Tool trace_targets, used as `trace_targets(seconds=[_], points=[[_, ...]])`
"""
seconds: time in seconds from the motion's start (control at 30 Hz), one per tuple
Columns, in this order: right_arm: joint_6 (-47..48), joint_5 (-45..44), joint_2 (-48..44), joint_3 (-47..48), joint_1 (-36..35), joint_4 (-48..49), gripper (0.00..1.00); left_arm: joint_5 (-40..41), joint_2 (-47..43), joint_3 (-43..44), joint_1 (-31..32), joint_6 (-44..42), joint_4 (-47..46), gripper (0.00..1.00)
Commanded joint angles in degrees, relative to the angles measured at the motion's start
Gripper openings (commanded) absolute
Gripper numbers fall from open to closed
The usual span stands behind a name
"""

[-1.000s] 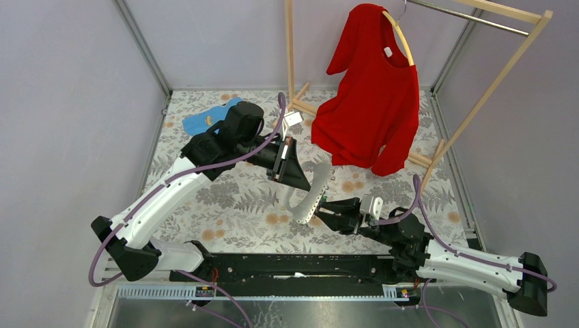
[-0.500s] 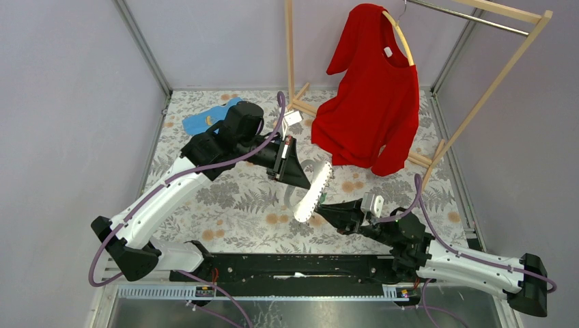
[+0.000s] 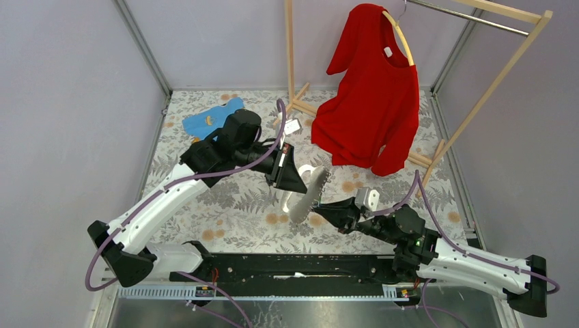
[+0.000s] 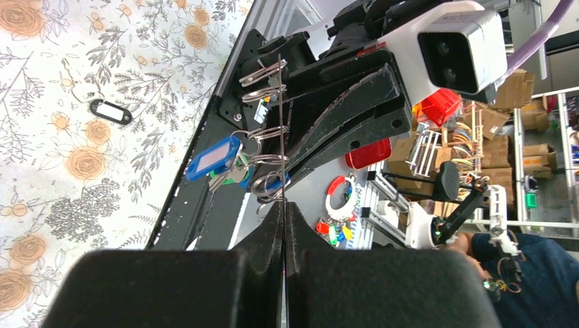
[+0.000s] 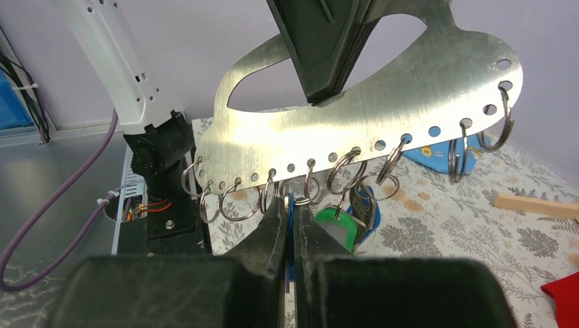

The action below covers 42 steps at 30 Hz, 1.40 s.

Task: Remove the keys from the keyring

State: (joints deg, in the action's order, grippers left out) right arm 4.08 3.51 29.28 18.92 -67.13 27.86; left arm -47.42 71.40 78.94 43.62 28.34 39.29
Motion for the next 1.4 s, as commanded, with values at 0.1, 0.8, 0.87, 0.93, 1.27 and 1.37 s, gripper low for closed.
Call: trace_targets(seconds=[0.1, 0.8, 0.87, 0.93, 1.27, 1.37], points=[[-1.1, -0.2, 0.7, 5.5, -0.5, -6.7, 0.0, 1.1, -4.5, -1.3, 0.2, -5.4, -3.8, 0.0], [-1.9, 4.4, 4.4, 13.5, -1.2, -19.3, 0.0, 5.4, -10.6, -6.2, 0.2, -14.0, -5.8, 0.0], [-2.0, 5.1, 4.8, 14.3, -1.2, -20.3, 0.0, 5.4, -11.1, -6.8, 0.3, -14.8, -6.3, 0.0], [-2.2, 5.7, 5.3, 15.2, -1.2, -21.1, 0.0, 5.7, -11.4, -7.1, 0.3, -15.5, -6.3, 0.0], [-5.3, 6.0, 6.9, 17.3, -1.2, -22.5, 0.0, 6.0, -12.2, -8.0, 0.9, -17.5, -6.2, 0.0], [-7.6, 4.3, 6.8, 17.7, -1.2, -22.3, 0.0, 6.8, -12.6, -8.6, 1.6, -17.9, -6.3, 0.0]])
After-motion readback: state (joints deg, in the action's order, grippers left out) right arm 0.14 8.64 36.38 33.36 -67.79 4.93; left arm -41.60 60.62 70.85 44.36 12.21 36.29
